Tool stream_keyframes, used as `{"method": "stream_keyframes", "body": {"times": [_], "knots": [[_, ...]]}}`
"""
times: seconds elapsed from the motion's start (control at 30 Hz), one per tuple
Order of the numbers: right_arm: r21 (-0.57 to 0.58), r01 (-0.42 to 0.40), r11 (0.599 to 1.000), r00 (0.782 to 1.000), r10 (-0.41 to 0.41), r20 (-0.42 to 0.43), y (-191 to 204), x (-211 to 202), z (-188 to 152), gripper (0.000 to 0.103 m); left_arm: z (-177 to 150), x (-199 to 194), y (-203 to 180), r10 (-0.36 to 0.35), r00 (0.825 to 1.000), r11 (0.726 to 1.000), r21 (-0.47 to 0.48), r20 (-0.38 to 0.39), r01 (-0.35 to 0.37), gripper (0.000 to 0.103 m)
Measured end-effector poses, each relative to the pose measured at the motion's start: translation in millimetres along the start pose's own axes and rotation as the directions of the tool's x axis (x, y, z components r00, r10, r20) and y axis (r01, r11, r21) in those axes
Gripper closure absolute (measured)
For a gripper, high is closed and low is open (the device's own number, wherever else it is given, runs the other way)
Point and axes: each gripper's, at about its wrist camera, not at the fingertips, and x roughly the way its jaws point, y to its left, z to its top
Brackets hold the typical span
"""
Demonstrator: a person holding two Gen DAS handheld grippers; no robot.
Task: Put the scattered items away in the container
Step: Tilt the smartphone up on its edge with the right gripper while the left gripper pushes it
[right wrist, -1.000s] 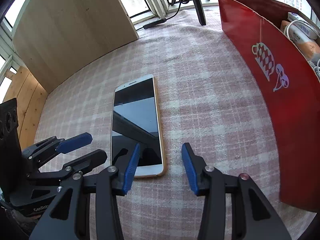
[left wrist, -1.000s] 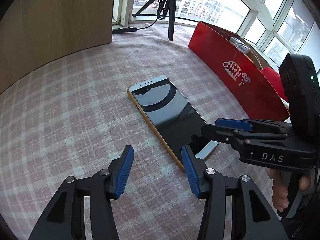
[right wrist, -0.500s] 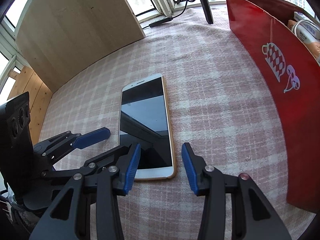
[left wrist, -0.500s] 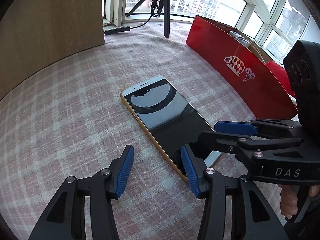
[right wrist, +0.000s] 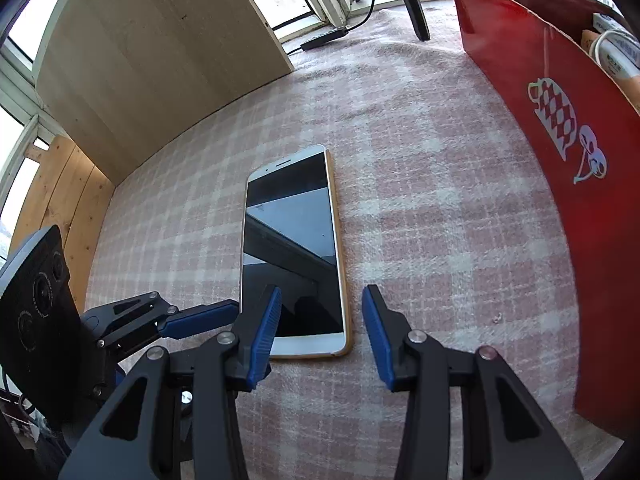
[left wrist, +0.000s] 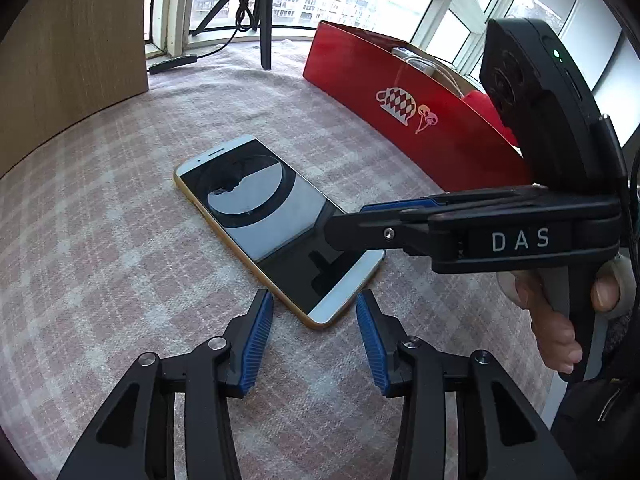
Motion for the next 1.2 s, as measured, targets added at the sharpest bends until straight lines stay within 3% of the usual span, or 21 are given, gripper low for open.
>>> {"method": "stream_keyframes", "body": {"times": [0.2,0.37,0.57,0.73,0.97,1.2], "knots": [[0.05,-0.034,0.998,0.999,0.035,-0.017,-2.2,1.2,0.1,0.061,-0.1,-0.2,5.3,-0.05,0.999,0.998,-0.044,0.017,0.05,0.058],[0.122,-0.085,0.989,0.996,0.089,-0.03,-9.0,1.3,0.4,0.061,0.0,0.9,2.6,-0.051,0.998,0.998,-0.041,0.026,0.052,0.05],[0.215,-0.161,0.963,0.985,0.172,-0.033,-16.7,-1.4,-0.2,0.06,-1.3,-1.0,5.3,-0.046,0.998,0.998,-0.047,0.03,0.047,0.05],[0.275,-0.23,0.933,0.969,0.246,-0.024,-18.8,-6.8,-1.1,0.061,-2.5,-2.8,6.5,-0.03,0.999,0.999,-0.042,0.027,0.031,0.05],[0.299,-0.275,0.914,0.957,0.291,-0.011,-15.3,-13.4,-0.8,0.061,-4.6,-5.3,7.3,-0.017,1.0,0.999,-0.04,0.024,0.018,0.049],[0.277,-0.311,0.909,0.943,0.331,-0.028,5.3,-14.0,0.0,0.061,-11.4,-9.8,8.0,0.047,0.998,0.998,-0.053,0.038,-0.045,0.039]]}}
